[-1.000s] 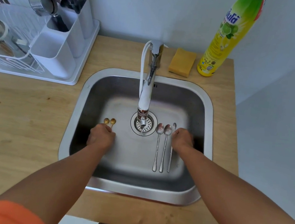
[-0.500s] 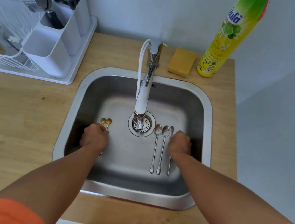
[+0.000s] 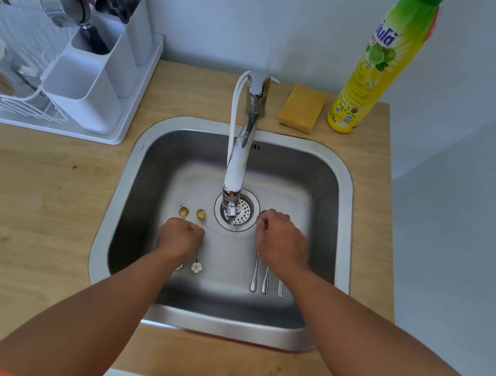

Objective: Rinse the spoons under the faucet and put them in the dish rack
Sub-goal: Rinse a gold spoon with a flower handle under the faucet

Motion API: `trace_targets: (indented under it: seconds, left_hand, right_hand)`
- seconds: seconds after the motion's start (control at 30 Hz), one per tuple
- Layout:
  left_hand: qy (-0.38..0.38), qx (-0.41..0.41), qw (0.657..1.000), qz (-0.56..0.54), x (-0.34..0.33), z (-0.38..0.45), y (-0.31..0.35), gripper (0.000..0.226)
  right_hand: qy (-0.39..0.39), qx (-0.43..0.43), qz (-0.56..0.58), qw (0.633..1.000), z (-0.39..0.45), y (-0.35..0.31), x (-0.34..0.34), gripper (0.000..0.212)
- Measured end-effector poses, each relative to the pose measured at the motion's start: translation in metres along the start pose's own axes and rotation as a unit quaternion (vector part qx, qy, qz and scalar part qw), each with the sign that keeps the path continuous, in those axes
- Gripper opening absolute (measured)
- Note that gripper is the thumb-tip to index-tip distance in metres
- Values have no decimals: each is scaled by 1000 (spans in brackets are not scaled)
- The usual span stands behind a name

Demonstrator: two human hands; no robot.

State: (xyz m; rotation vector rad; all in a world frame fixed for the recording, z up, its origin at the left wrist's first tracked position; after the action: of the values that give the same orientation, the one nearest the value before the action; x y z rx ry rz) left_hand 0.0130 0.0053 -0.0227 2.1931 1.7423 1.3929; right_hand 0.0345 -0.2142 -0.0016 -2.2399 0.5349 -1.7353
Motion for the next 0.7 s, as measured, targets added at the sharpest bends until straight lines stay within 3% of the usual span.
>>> trace_targets:
  seconds: [0.13,0.2,0.33,0.53,0.7]
  left_hand:
    - [-10,-36,999,-13,-14,-26,4,16]
    - [-25,-45,998,-35,-20,-37,8,15]
    - [-26,-43,997,-63,-29,-48,11,21]
    - [-59,-30,992,-108,-32,-58,9,15]
    - [-93,8,978,-187,-22,-51,16,8]
  right_hand:
    - [-133,-42,185,973,1,-29,-9,25]
    - [-161,-74,235,956,2,-35,-14,27]
    - [-187,-143,304,923,1,-35,-17,13]
    - [-201,-166,317,912,2,-31,-17,16]
    - [-191,-137,291,927,5,-26,-20,18]
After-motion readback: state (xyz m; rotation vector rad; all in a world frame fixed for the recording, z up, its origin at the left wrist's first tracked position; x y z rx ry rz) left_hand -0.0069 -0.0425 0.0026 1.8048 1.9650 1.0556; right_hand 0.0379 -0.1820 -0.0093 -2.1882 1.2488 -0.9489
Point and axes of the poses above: each hand's wrist, its own z-axis towards the middle knuckle, its own x-axis out of the back of the hand, y = z × x, the point moved 1 cm from there along z, towards the middle knuckle, and after that the axes turned 2 degrees about y, right-handed, at the moved point
